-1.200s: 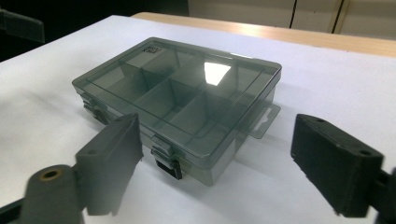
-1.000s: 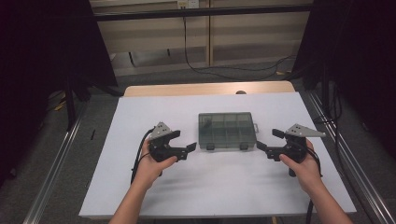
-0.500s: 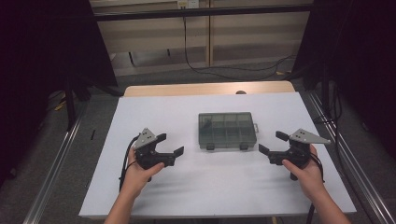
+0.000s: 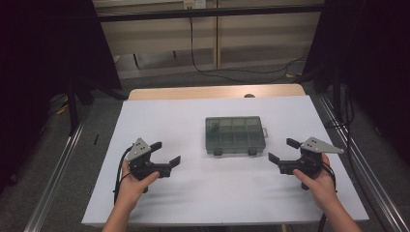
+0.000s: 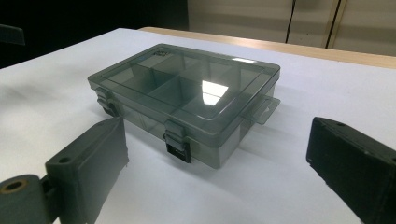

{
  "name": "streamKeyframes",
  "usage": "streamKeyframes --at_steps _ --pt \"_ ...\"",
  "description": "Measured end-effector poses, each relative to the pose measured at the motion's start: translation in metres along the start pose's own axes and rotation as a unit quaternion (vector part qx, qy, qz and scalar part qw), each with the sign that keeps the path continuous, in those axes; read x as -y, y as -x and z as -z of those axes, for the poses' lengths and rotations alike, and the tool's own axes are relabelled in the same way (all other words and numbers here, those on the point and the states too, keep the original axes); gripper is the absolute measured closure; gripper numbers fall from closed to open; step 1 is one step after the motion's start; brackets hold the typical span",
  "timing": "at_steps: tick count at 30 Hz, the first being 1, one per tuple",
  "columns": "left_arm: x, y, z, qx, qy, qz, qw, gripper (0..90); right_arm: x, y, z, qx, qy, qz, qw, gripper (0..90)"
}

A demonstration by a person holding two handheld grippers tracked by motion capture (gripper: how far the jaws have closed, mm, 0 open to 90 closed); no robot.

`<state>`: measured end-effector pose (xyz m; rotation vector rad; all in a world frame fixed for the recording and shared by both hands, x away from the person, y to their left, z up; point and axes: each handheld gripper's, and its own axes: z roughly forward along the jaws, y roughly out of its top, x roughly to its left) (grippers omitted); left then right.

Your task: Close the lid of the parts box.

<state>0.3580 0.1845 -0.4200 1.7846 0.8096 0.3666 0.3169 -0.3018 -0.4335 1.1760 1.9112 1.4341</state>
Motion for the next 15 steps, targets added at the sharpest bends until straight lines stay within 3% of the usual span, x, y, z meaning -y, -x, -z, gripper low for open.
streamKeyframes --at_steps 15 --pt "0.006 -0.006 0.013 -0.012 0.007 -0.012 0.9998 6.2 0.003 -0.001 0.005 0.009 0.008 0.004 0.9999 4.8"
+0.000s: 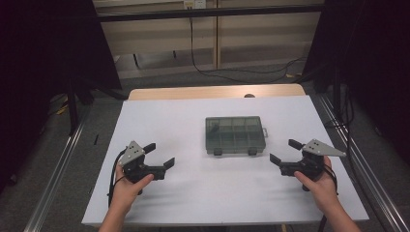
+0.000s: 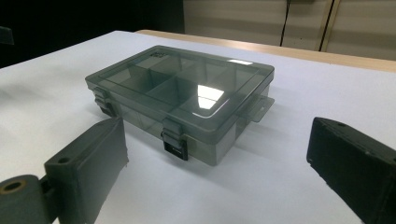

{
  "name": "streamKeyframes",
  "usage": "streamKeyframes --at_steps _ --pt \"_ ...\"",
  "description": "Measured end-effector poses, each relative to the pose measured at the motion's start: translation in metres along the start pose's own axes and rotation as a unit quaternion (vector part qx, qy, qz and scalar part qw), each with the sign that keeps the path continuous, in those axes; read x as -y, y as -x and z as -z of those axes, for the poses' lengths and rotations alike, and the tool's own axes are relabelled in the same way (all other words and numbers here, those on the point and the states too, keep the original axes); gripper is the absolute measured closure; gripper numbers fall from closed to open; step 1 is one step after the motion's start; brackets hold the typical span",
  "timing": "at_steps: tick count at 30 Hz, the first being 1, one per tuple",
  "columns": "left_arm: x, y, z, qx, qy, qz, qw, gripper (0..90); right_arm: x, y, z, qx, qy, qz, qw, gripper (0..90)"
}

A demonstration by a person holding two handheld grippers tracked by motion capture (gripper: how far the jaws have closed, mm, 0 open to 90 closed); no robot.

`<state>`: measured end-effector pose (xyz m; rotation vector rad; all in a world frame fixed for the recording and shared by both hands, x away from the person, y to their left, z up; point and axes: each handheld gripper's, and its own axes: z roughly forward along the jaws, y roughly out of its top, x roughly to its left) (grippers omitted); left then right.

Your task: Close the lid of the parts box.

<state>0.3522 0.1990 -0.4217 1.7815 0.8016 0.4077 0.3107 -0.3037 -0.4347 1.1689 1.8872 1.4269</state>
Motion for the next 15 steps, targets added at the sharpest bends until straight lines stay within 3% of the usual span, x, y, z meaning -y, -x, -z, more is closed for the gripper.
streamKeyframes --at_steps 15 --pt "0.007 -0.008 0.013 -0.009 0.000 0.004 1.0000 6.0 0.003 -0.003 0.003 -0.002 0.005 0.003 1.0000 4.4"
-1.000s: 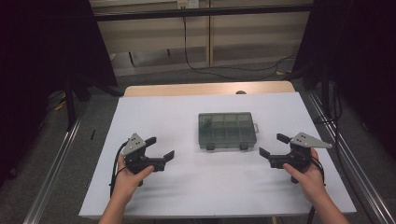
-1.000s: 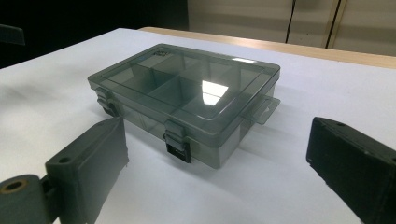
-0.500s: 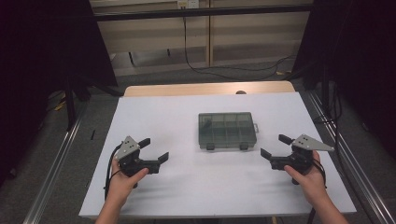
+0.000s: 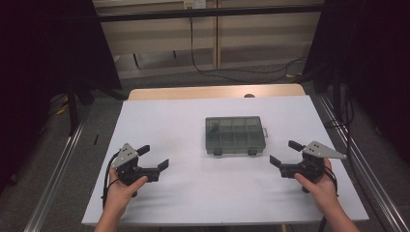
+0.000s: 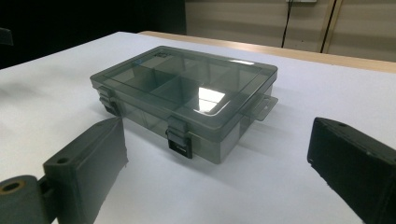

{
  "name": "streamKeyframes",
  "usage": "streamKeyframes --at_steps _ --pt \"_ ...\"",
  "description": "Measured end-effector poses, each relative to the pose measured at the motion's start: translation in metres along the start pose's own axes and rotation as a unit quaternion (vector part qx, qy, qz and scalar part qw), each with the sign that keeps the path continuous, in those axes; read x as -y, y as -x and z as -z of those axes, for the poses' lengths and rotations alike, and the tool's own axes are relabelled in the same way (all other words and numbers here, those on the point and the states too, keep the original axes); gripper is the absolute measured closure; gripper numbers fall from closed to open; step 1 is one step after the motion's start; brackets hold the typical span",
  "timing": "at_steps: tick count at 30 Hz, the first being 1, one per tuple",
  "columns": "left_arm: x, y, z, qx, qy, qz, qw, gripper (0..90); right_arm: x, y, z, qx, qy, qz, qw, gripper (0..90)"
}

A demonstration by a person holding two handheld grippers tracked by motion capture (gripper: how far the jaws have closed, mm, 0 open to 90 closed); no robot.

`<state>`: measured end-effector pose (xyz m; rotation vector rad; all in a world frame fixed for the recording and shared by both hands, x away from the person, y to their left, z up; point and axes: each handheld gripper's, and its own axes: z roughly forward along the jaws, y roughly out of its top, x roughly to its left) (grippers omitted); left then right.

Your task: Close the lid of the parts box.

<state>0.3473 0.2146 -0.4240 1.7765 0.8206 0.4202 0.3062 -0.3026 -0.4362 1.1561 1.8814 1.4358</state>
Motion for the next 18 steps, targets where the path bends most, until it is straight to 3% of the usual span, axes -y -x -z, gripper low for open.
streamKeyframes --at_steps 18 --pt "0.0055 -0.0031 0.0079 -0.007 0.005 0.001 1.0000 5.8 0.0016 0.0006 0.0036 0.000 0.005 -0.003 1.0000 4.4"
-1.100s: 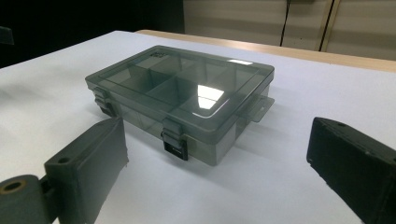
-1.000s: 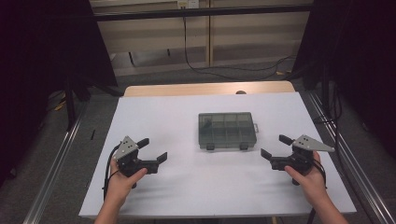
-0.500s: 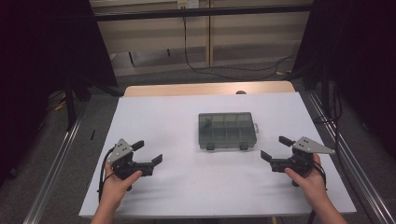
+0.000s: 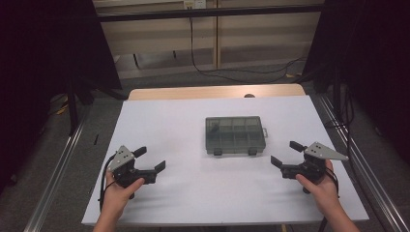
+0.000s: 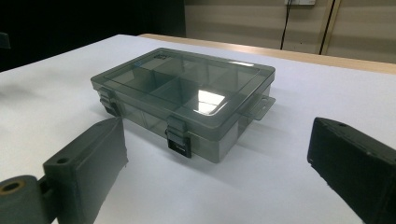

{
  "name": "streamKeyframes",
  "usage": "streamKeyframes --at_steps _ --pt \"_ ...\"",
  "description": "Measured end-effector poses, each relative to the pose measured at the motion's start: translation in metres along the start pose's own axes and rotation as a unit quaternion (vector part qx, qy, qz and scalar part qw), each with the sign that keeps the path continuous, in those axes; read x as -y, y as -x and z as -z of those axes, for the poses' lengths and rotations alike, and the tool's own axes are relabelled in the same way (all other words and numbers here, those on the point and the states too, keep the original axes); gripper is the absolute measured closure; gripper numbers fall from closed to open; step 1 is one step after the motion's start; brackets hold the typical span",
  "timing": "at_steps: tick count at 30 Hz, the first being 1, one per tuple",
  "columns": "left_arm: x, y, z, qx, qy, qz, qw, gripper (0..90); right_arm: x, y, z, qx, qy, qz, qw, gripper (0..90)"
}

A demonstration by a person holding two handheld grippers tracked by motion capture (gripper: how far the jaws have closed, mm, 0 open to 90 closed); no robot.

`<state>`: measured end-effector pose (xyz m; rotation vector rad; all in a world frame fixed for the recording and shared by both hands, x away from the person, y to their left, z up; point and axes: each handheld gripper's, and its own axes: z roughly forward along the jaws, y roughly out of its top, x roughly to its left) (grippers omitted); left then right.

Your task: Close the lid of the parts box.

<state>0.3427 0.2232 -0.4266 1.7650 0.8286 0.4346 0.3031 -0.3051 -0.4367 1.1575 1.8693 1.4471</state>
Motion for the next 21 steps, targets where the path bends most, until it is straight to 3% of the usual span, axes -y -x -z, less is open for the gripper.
streamKeyframes --at_steps 21 --pt "0.0076 -0.0032 0.0084 -0.008 0.009 0.000 0.9999 5.3 0.0038 -0.0008 -0.0004 0.002 -0.007 0.010 0.9999 4.2"
